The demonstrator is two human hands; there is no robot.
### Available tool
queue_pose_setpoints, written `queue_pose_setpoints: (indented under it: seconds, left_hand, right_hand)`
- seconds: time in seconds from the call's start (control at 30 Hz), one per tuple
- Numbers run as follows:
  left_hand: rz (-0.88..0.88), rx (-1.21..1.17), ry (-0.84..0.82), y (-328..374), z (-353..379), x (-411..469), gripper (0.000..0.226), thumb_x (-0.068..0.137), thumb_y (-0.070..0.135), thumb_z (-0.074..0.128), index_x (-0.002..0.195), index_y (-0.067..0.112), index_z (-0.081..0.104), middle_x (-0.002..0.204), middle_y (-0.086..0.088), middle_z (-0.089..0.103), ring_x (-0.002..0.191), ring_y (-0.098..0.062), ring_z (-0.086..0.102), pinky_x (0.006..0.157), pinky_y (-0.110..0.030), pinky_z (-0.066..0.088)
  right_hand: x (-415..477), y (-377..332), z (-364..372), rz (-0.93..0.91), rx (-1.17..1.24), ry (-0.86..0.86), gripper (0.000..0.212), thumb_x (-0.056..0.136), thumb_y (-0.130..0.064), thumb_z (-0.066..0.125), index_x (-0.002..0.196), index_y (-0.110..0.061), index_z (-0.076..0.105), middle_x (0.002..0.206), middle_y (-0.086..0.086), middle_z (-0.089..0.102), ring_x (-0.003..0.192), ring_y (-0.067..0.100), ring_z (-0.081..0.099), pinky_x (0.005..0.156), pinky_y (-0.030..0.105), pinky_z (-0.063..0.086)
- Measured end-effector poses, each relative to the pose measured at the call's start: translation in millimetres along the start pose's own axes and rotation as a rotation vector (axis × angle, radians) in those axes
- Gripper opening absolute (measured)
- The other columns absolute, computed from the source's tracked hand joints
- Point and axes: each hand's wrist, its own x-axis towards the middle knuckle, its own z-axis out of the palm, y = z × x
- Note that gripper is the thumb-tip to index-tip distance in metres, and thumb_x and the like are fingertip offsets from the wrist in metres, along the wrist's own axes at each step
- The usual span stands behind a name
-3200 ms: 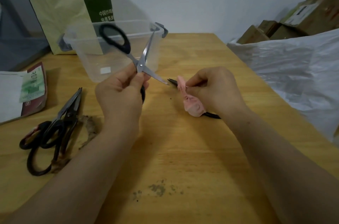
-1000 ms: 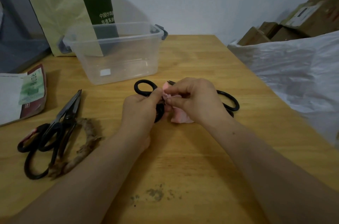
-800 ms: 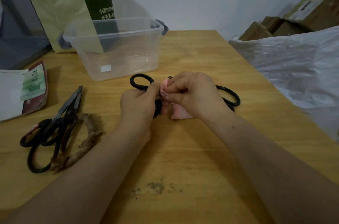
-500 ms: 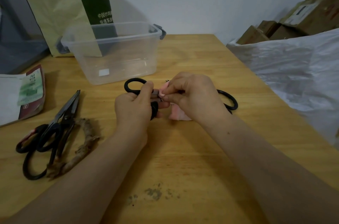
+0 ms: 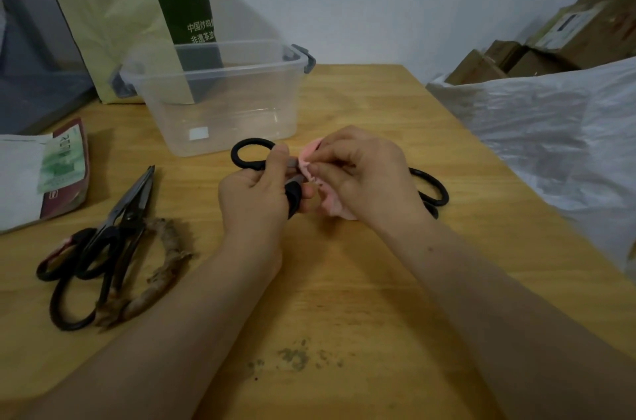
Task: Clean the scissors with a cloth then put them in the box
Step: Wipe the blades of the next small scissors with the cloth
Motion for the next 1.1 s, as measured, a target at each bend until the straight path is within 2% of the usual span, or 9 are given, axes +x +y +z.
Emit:
queue_pose_setpoints:
  seconds: [0.13, 0.23, 0.33, 0.47, 0.6, 0.73, 0.87, 1.03, 1.1]
  left_hand:
    - [0.010, 0.027, -0.017, -2.0, 2.1, 1.7, 0.032, 0.092, 0.025, 0.059, 0.074, 0.000, 0.068, 0.061, -0.014, 0.066, 0.045, -0.014, 0.060, 0.043, -0.019, 0.046]
    - [0.039, 0.071, -0.032, -4.9, 3.8, 2.3, 0.032, 0.092, 0.026, 0.059, 0.074, 0.001, 0.070, 0.061, -0.014, 0.066, 0.047, -0.014, 0.060, 0.044, -0.021, 0.047]
    - [0.070, 0.132, -0.045, -7.4, 4.1, 1.5, 0.033, 0.092, 0.027, 0.059, 0.074, 0.002, 0.071, 0.061, -0.016, 0.066, 0.048, -0.016, 0.060, 0.047, -0.024, 0.051]
    - [0.089, 0.161, -0.058, -7.4, 5.1, -2.8, 0.032, 0.091, 0.029, 0.059, 0.072, 0.005, 0.071, 0.067, -0.020, 0.069, 0.056, -0.022, 0.064, 0.058, -0.034, 0.056]
    - [0.024, -0.055, -0.005, 3.5, 1.7, -0.5, 0.031, 0.094, 0.026, 0.055, 0.077, 0.002, 0.065, 0.064, -0.014, 0.066, 0.052, -0.016, 0.061, 0.051, -0.024, 0.053]
    - [-0.024, -0.182, 0.018, 7.0, 0.4, 0.9, 0.031, 0.094, 0.030, 0.054, 0.083, 0.003, 0.064, 0.075, -0.015, 0.069, 0.062, -0.019, 0.066, 0.064, -0.028, 0.058]
    - [-0.119, -0.262, -0.072, 6.0, -1.2, 4.1, 0.024, 0.093, 0.031, 0.055, 0.091, 0.010, 0.066, 0.094, -0.012, 0.072, 0.089, -0.022, 0.068, 0.081, -0.033, 0.057]
    - [-0.173, -0.183, -0.274, 4.8, 0.4, 0.4, 0.034, 0.093, 0.038, 0.052, 0.072, 0.028, 0.078, 0.099, -0.003, 0.074, 0.098, -0.017, 0.068, 0.089, -0.033, 0.052]
    - [-0.210, -0.213, -0.313, 5.5, 0.7, 1.7, 0.030, 0.094, 0.038, 0.049, 0.088, 0.024, 0.076, 0.103, -0.003, 0.073, 0.101, -0.017, 0.067, 0.086, -0.032, 0.052]
  right_hand:
    - [3.4, -0.5, 0.2, 0.103, -0.030, 0.014, 0.007, 0.086, -0.014, 0.068, 0.085, -0.019, 0.073, 0.093, -0.005, 0.064, 0.087, 0.011, 0.062, 0.081, 0.028, 0.051]
    - [2.8, -3.1, -2.7, 0.217, 0.021, -0.028, 0.028, 0.088, -0.018, 0.067, 0.068, -0.037, 0.059, 0.074, -0.011, 0.066, 0.066, 0.000, 0.063, 0.067, 0.017, 0.052]
    - [3.7, -5.3, -4.0, 0.303, 0.059, -0.010, 0.027, 0.088, -0.023, 0.066, 0.066, -0.034, 0.056, 0.063, -0.016, 0.059, 0.054, -0.003, 0.058, 0.055, 0.011, 0.048]
    - [3.5, -3.9, -6.6, 0.268, -0.019, 0.041, 0.017, 0.088, -0.024, 0.065, 0.072, -0.026, 0.058, 0.068, -0.016, 0.055, 0.067, 0.003, 0.056, 0.070, 0.027, 0.050]
    - [-0.9, -5.5, -6.2, 0.186, -0.042, 0.011, 0.010, 0.086, -0.009, 0.065, 0.079, -0.016, 0.068, 0.084, -0.011, 0.058, 0.082, 0.006, 0.060, 0.076, 0.025, 0.050]
    - [-0.5, -3.5, -14.1, 0.426, 0.395, 0.105, 0.016, 0.086, -0.004, 0.065, 0.077, -0.017, 0.065, 0.071, -0.010, 0.062, 0.055, -0.006, 0.062, 0.049, 0.010, 0.047]
    - [2.4, 0.9, -13.8, 0.708, 0.938, 0.051, 0.014, 0.081, -0.005, 0.070, 0.092, 0.004, 0.068, 0.078, 0.018, 0.069, 0.067, 0.026, 0.064, 0.057, 0.031, 0.058]
    - [-1.9, -6.3, -8.7, 0.703, 0.952, -0.105, 0.028, 0.076, 0.001, 0.073, 0.100, 0.012, 0.065, 0.084, 0.021, 0.071, 0.066, 0.023, 0.070, 0.054, 0.030, 0.057]
    - [-2.0, -6.1, -8.1, 0.691, 0.887, -0.110, 0.031, 0.072, 0.003, 0.076, 0.100, 0.010, 0.066, 0.083, 0.019, 0.071, 0.062, 0.020, 0.070, 0.051, 0.026, 0.054]
